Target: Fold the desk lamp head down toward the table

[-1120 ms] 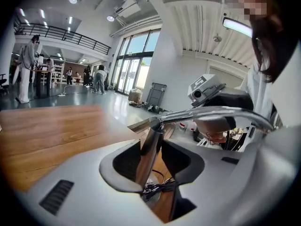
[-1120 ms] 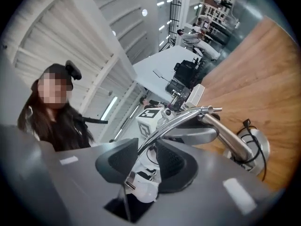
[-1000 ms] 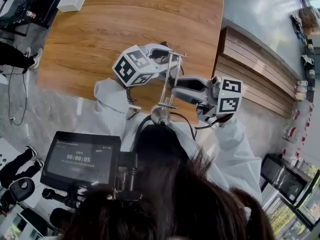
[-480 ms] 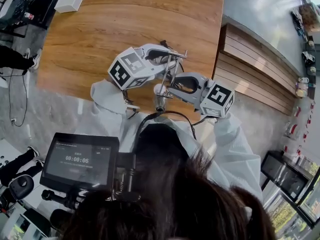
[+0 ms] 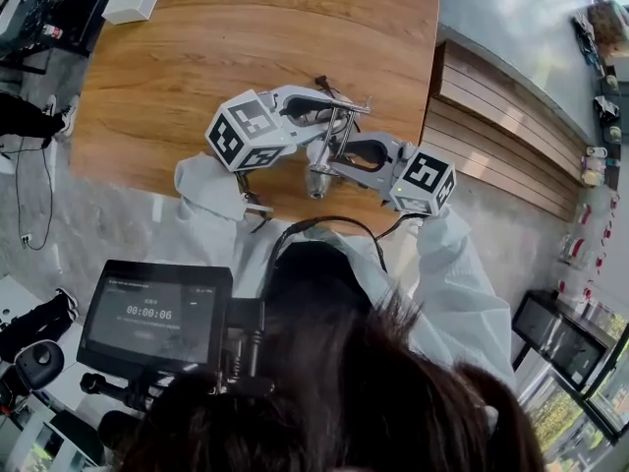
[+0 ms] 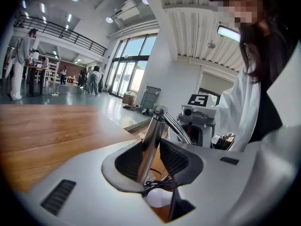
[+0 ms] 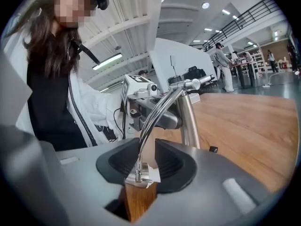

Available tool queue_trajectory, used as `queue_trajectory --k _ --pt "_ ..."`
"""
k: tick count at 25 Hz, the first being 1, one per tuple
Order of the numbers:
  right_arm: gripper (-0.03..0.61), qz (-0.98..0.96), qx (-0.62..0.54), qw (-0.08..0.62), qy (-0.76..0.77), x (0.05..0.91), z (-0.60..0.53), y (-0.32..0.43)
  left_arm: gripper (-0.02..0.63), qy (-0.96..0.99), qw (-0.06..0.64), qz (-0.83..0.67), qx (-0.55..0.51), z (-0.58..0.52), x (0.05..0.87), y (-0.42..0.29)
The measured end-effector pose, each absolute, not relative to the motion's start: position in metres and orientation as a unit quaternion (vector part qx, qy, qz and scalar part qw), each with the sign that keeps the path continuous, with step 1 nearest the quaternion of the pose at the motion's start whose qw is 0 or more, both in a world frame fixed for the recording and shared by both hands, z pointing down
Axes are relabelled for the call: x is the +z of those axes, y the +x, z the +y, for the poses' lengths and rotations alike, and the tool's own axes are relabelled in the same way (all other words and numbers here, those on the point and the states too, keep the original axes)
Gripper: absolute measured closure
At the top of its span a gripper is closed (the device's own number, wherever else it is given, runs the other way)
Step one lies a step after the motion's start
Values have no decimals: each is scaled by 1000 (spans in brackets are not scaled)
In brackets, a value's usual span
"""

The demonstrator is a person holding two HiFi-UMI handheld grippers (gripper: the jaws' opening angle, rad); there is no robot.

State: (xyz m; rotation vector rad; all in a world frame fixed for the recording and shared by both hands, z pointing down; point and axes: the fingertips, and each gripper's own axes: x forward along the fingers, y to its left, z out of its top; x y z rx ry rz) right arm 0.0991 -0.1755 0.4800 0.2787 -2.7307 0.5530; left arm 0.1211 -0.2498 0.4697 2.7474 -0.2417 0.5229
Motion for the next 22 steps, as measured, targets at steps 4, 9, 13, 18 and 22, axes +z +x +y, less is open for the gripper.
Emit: queue_trajectory --k 4,9,13,18,22 --pt "494 -960 202 161 107 481 -174 101 495 966 173 -88 171 -250 468 121" --pt "479 -949 238 163 128 488 -177 100 494 965 190 -109 147 -251 475 117" --pt "480 -947 235 155 155 483 -177 102 495 953 212 -146 162 -249 497 89" --pt "479 -939 237 126 213 452 -161 126 495 941 226 -214 132 -238 468 60" --pt "488 -921 227 81 307 425 -173 145 495 934 205 -275 96 -242 424 60"
